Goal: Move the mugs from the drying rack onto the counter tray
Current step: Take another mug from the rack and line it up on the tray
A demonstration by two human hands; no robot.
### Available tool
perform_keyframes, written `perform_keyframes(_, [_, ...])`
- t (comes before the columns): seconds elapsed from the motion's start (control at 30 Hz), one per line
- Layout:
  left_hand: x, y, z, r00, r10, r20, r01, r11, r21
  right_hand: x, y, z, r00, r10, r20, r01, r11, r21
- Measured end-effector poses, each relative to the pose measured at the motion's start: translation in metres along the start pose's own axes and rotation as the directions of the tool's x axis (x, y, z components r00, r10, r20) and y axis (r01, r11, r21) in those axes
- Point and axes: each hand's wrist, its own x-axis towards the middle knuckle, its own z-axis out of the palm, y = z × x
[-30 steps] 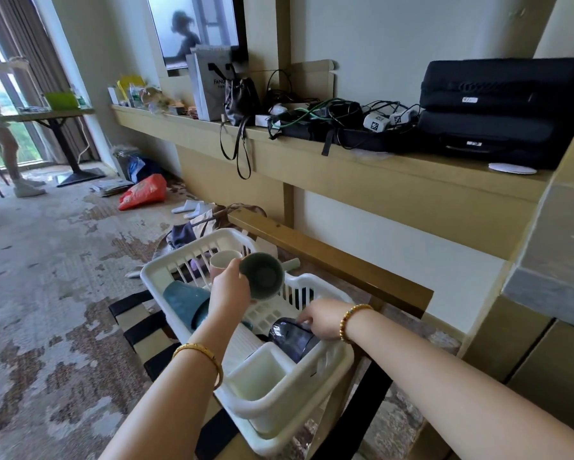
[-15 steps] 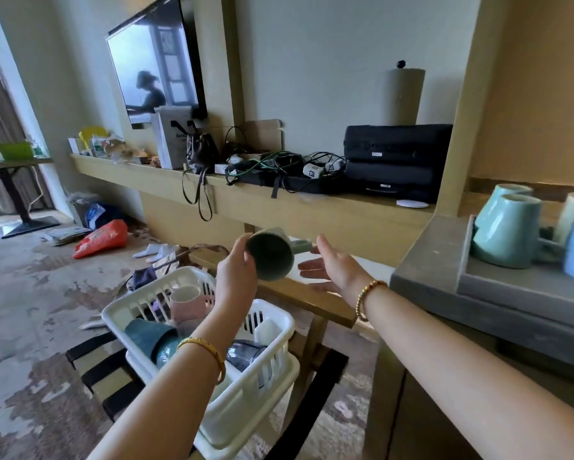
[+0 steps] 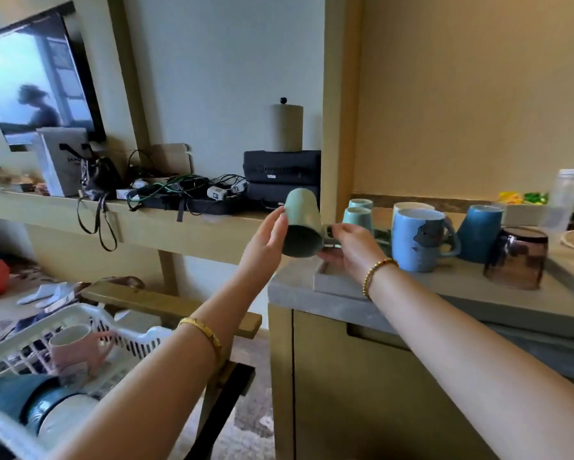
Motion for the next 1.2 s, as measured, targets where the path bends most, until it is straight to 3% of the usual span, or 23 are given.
perform_keyframes(0.03, [0.006, 0.007, 0.011, 0.999, -0.040, 0.004, 0.040, 0.998, -0.058, 0.001, -0.002, -0.012, 0.999, -0.044, 0.007, 0.044, 0.998, -0.044])
perform_keyframes(0.17, [0.026, 0.023, 0.049, 0.973, -0.203, 0.109, 0.207, 0.978, -0.028, 0.006, -0.008, -0.052, 0.971, -0.236, 0.030, 0.235, 0.938, -0.256])
perform_keyframes(0.3, [0.035, 0.023, 0.081, 0.982, -0.136, 0.130, 0.155, 0.977, -0.147, 0.010, -0.009, -0.083, 0.933, -0.356, 0.053, 0.338, 0.818, -0.465])
perform_keyframes(0.47, [0.035, 0.009, 0.104, 0.984, -0.080, 0.160, 0.088, 0.995, -0.042, 0.008, -0.007, -0.117, 0.924, -0.353, 0.147, 0.311, 0.470, -0.826])
perform_keyframes(0.63, [0.031, -0.006, 0.109, 0.971, -0.091, 0.223, 0.065, 0.990, 0.125, 0.009, -0.001, -0.127, 0.953, -0.235, 0.190, 0.252, 0.272, -0.929])
perform_keyframes(0.97, [0.035, -0.013, 0.106, 0.953, -0.114, 0.279, 0.065, 0.982, 0.180, 0.014, 0.005, -0.129, 0.948, -0.289, 0.136, 0.214, 0.259, -0.942])
perform_keyframes(1.2, [0.036, -0.026, 0.102, 0.943, -0.146, 0.298, 0.084, 0.974, 0.212, 0.016, 0.009, -0.128, 0.950, -0.252, 0.183, 0.251, 0.269, -0.930])
